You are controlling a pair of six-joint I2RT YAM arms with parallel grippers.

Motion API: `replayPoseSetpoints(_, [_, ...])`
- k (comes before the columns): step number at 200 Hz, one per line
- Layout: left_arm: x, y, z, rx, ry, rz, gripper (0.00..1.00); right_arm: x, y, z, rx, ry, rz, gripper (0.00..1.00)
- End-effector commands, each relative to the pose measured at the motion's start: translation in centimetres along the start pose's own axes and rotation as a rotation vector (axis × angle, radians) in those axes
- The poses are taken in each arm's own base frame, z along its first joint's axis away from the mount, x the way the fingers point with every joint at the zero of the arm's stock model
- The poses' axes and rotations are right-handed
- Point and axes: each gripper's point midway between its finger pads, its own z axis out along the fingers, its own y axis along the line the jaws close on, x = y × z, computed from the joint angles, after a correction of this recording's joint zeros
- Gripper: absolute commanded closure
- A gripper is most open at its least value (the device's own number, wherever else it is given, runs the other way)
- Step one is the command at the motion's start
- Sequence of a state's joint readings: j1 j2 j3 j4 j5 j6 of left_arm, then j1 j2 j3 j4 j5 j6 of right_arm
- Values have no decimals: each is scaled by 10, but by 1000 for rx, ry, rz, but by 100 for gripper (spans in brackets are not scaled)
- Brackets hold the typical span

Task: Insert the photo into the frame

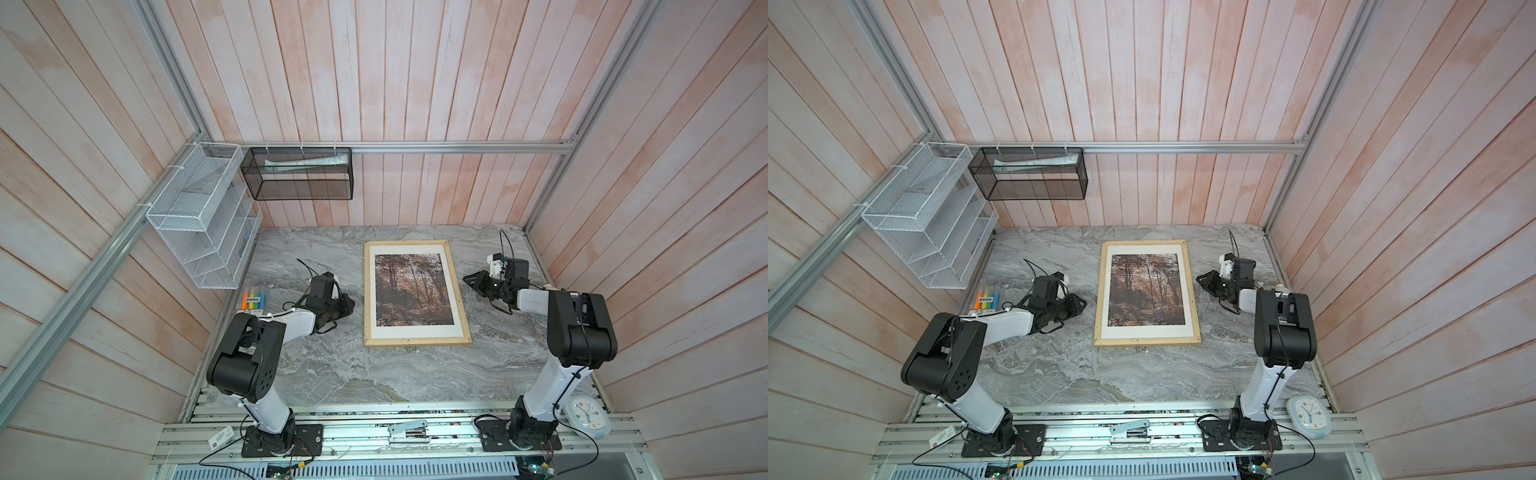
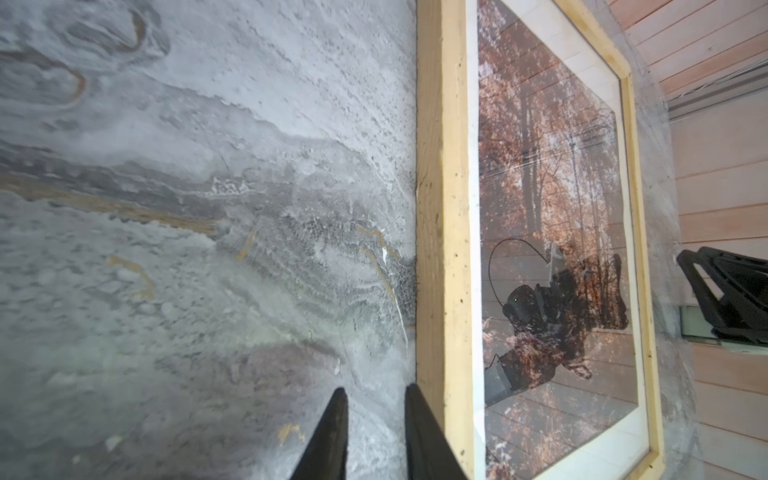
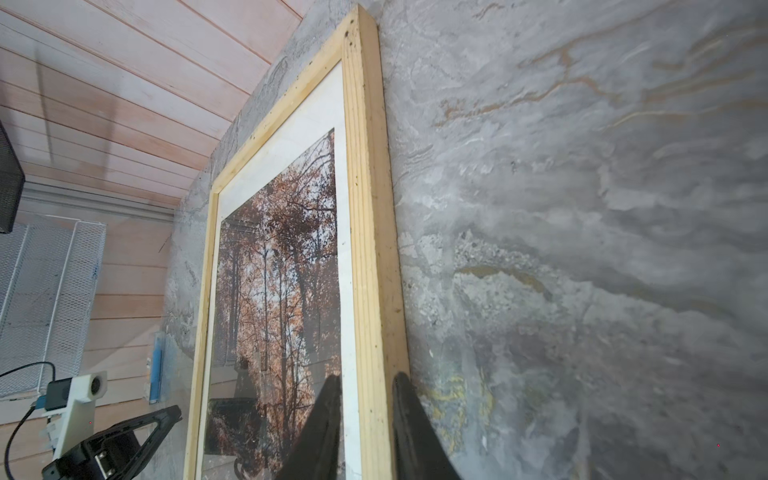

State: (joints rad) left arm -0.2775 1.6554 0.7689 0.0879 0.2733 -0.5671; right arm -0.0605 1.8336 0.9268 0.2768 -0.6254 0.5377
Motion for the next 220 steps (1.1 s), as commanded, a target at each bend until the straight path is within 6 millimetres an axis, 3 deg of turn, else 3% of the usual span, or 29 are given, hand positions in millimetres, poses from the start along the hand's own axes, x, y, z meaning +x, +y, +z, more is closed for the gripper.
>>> replayPoseSetpoints(1, [-20, -6, -19, -30, -56, 41, 70, 0, 6, -13, 14, -16, -54, 74])
replayPoseSetpoints(42, [-37, -17, -47, -46, -112, 85, 68, -12, 19, -37, 62, -82, -142, 70])
replayPoseSetpoints(84, [-61, -31, -78, -77, -181, 154, 48, -20, 41, -64, 114, -160, -262, 60])
replayPoseSetpoints(102, [-73, -34, -91, -116, -205, 185, 45, -25, 45, -80, 189, -214, -311, 52])
replayPoseSetpoints(105, [-74, -34, -93, -121, -207, 188, 44, -26, 44, -83, 208, -222, -317, 43])
replayPoseSetpoints(111, [-77, -35, -97, -129, -218, 197, 43, -27, 42, -88, 240, -237, -325, 9])
replayPoseSetpoints(115, [-79, -36, -100, -134, -226, 202, 42, -28, 40, -92, 261, -249, -323, 3])
replayPoseSetpoints(158, [-99, -31, -127, -234, -298, 217, 29, -33, 28, -133, 430, -360, -304, 2])
replayPoseSetpoints(159, [-99, -31, -128, -236, -299, 216, 26, -34, 27, -134, 435, -362, -302, 2])
replayPoseSetpoints(161, [-100, -31, -129, -241, -301, 216, 6, -34, 26, -136, 446, -366, -298, 2])
replayPoseSetpoints(164, [-101, -30, -130, -248, -305, 215, 0, -35, 26, -139, 459, -372, -296, 2])
replayPoseSetpoints(203, [-112, -20, -147, -316, -330, 201, 0, -41, 11, -190, 742, -431, -293, 2])
replayPoseSetpoints(220, [-118, -12, -157, -356, -356, 196, 0, -42, 22, -204, 700, -515, -291, 2])
